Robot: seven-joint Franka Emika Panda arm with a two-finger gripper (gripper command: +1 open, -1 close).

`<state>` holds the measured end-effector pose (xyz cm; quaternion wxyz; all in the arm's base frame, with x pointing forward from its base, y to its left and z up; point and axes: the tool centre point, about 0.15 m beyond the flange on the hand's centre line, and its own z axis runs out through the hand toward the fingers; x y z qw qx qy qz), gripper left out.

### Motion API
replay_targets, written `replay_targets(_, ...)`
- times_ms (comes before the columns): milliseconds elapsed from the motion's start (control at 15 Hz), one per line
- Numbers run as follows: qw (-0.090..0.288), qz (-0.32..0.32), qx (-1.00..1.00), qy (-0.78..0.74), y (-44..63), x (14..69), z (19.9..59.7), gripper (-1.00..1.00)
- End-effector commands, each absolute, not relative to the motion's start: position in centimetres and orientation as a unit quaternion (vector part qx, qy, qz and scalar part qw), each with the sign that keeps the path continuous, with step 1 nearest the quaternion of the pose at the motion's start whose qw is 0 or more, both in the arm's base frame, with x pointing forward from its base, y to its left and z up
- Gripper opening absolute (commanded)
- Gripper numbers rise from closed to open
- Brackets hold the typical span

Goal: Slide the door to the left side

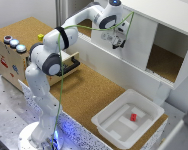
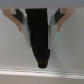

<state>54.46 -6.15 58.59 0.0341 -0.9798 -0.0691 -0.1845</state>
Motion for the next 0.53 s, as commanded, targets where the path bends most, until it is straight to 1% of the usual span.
replay_targets(0, -0.012, -0.227, -0.972, -0.058, -1.5, 50.4, 58.4, -1.00)
replay_targets(467, -0.020, -0.235, -0.969, -0.072, 3.1, 49.2, 58.5, -1.00)
